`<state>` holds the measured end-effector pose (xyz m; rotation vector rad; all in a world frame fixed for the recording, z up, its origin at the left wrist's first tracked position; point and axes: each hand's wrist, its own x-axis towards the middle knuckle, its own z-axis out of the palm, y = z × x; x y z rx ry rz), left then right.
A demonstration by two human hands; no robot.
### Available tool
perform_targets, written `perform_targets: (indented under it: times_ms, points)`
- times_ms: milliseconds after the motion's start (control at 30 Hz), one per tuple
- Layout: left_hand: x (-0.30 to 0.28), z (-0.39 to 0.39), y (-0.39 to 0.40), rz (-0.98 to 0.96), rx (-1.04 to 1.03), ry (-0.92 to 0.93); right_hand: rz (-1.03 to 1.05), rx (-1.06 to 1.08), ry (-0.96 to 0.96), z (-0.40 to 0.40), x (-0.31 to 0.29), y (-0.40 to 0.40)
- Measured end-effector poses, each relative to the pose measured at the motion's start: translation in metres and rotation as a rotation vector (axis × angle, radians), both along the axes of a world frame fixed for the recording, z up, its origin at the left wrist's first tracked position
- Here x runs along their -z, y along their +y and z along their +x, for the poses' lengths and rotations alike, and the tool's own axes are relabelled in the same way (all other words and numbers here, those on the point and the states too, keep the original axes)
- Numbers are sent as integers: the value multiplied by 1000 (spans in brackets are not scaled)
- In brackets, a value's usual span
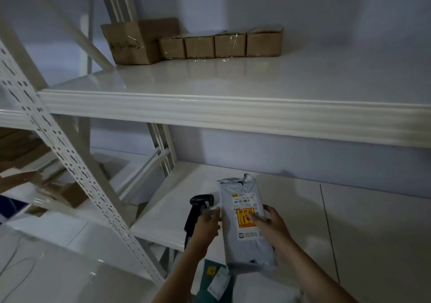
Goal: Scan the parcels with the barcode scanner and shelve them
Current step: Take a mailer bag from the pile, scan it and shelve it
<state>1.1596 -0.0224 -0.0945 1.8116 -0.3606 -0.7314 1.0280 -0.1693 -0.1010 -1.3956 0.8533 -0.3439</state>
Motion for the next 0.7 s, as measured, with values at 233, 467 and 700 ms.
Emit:
perform_targets:
  times_ms: [233,467,700]
  points:
    - [49,82,-2,546,-68,-393,84,95,75,39,17,-18]
    - [80,128,-9,714,104,-211,141,229,103,57,29,-25]
    - [81,140,-8,504,214,-52,268,404,97,57,38,-12]
